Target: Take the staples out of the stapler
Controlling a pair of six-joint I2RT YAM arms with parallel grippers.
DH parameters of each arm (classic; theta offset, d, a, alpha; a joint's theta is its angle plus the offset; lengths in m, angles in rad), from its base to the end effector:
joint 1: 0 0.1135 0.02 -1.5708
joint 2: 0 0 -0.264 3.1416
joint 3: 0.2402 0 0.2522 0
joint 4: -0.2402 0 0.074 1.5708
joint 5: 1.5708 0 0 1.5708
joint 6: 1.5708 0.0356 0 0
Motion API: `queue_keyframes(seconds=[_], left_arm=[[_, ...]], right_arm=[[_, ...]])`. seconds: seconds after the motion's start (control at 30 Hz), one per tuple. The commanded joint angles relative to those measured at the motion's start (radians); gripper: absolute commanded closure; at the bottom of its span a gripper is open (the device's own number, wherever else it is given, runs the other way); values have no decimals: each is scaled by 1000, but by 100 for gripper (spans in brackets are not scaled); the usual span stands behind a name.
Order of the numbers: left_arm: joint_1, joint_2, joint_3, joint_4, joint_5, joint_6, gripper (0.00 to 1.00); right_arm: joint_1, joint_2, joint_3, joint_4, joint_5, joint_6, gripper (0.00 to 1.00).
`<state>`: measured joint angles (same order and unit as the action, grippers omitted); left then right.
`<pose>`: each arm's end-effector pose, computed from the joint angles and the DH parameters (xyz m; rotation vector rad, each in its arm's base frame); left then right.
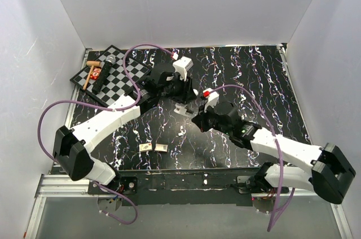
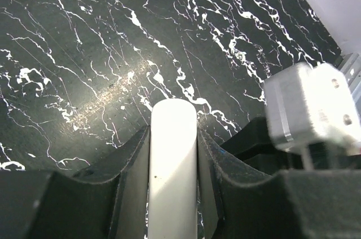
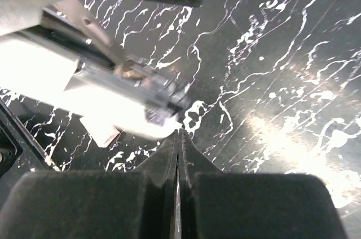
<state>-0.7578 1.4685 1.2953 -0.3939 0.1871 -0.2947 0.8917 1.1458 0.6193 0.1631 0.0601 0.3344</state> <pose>0.2399 -0.2362 0.3345 0.6253 2.1502 -0.7978 0.1621 0.1974 0.2439 -0.5125 1.9430 0.7477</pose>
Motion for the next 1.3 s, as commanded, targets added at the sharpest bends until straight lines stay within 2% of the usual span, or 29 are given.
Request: queue_keyframes(seconds=[0.0,0.1,0.4,0.67,0.73,0.8,0.83,1.27], left_arm=[[-5,-57,2,6,9,16,100],[-5,-65,-2,7,3,17,100],[-5,-83,-4,10,-5,16,100],[-5,-194,-62,101,28,-43,100],[-5,-226,-89,137,40,-63,100],[-5,-256,-113,170,51,-80,100],[-5,-266,-125,182,57,-89,100],[-5,-399,-252,325,133,-164,100]], right_arm=[[6,-112,42,-75,73,-60,99],[7,-167,56,-122,92,-84,91],[7,-230,97,-215,64,-86,85],[7,-274,123,-269,-52,-26,80],[9,-278,119,-269,-87,-9,83],[12,-278,114,-264,-89,20,97],[18,-279,108,-248,-94,32,99],[46,-227,163,-102,-135,118,99]])
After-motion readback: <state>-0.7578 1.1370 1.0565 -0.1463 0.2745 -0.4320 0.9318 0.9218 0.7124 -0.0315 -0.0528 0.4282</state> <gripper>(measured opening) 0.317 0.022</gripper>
